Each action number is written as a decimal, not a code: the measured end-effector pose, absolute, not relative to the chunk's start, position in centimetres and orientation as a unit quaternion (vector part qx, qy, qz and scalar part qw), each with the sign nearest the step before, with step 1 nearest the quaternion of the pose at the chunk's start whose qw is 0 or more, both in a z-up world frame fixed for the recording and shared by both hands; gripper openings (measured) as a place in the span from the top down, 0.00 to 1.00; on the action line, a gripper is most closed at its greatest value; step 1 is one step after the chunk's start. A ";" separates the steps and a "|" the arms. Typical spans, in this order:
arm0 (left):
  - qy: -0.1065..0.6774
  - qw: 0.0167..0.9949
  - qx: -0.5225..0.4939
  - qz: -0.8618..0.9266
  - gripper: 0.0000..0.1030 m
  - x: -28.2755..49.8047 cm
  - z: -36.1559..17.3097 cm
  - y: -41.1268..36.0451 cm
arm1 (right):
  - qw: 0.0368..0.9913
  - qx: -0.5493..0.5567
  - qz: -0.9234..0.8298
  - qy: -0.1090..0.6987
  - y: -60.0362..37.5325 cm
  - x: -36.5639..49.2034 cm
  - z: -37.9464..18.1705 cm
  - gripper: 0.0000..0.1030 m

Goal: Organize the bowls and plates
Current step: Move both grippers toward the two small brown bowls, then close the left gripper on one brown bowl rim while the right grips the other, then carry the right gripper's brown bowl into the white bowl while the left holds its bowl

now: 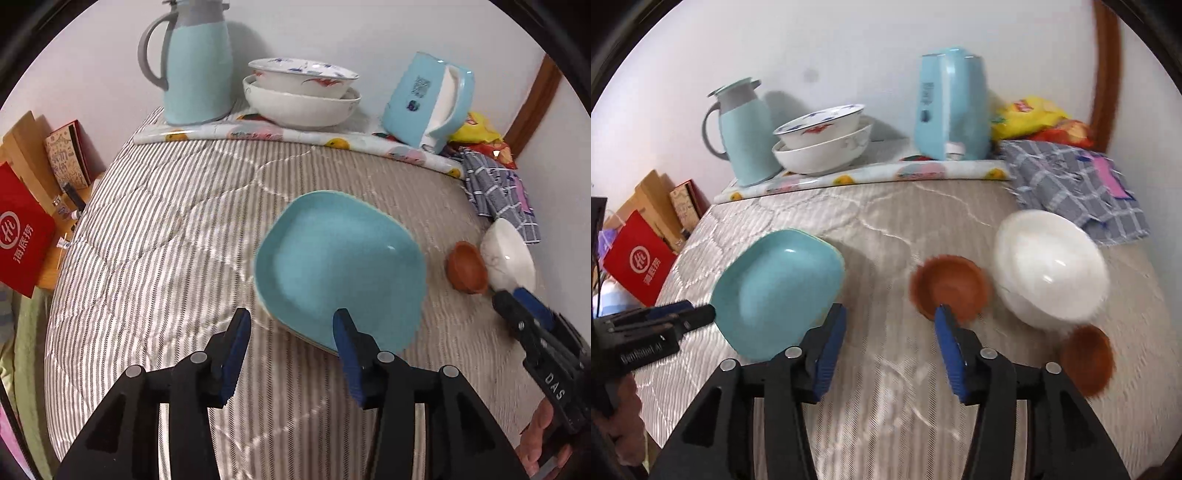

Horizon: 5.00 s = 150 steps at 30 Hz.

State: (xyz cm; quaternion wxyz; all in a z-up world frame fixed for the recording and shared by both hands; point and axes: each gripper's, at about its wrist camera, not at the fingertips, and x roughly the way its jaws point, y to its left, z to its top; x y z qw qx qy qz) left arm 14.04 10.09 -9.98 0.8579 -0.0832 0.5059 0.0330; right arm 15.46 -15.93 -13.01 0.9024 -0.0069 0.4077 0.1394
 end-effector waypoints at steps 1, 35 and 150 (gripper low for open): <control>0.504 0.859 -0.083 0.030 0.57 13.9 -9.7 9.7 | 0.904 -0.006 0.134 0.407 -16.4 15.2 -13.0 0.50; 0.497 0.864 -0.058 -0.052 0.57 16.9 -10.9 -5.6 | 0.903 0.051 0.002 0.426 -35.1 11.8 -16.1 0.48; 0.441 0.891 -0.084 -0.065 0.92 16.0 -4.6 0.5 | 0.932 0.067 0.020 0.356 -29.3 14.0 -8.3 0.93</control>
